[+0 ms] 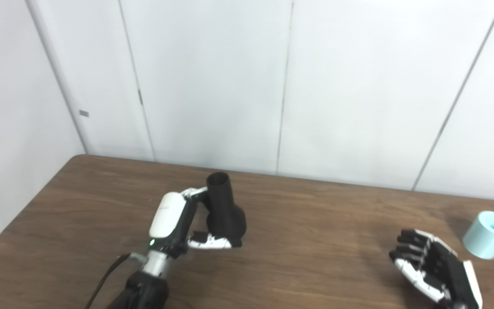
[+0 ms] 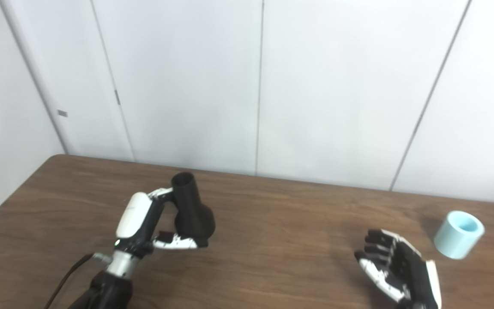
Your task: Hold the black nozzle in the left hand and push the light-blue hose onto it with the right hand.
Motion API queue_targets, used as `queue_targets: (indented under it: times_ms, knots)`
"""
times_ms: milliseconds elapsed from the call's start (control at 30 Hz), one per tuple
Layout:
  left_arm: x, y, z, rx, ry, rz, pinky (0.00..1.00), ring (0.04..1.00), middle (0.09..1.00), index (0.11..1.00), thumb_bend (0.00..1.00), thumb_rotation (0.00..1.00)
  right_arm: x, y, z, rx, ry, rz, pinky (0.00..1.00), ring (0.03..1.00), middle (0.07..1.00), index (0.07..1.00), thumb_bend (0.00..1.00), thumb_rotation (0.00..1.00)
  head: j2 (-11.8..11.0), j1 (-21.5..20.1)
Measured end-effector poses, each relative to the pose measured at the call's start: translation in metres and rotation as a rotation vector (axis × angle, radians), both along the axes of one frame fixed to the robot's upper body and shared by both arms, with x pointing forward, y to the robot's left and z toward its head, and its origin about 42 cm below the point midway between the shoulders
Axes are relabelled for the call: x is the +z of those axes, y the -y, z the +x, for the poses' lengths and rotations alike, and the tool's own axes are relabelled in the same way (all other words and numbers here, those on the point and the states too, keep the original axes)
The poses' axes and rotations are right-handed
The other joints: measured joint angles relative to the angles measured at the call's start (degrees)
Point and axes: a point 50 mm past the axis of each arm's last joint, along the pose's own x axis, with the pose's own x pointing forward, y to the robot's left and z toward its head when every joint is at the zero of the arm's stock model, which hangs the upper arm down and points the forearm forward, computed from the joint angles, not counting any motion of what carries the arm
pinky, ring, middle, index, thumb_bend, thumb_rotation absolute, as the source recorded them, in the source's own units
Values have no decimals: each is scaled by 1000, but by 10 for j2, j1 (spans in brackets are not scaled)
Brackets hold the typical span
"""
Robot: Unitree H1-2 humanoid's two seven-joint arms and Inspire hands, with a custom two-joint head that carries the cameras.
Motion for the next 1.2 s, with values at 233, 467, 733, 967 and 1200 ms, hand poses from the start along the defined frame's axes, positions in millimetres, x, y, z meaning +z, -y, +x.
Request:
queue_targets:
  times_ms: [233,467,733,967,1200]
  knots:
    - [0,17,-3,-85,51,42,593,453,462,495,524,0,19,20,-22,-33,-19,-146,511,612,653,652,549,0,10,-47]
    - [-3,32,5,-99,79,49,607,471,462,495,525,0,56,37,-29,-131,98,-187,457,569,621,619,661,0,17,-76]
    - [-2,72,13,-139,128,23,636,471,438,509,523,0,56,46,-45,-257,229,-130,599,697,724,702,694,181,23,-98]
    - [-6,78,15,-159,164,58,637,465,432,512,521,0,61,64,-52,-339,285,-148,722,835,861,867,667,214,21,-144]
    - [-6,80,18,-176,189,61,603,454,438,508,522,0,53,89,-29,-439,233,-167,905,946,951,978,815,283,22,-166]
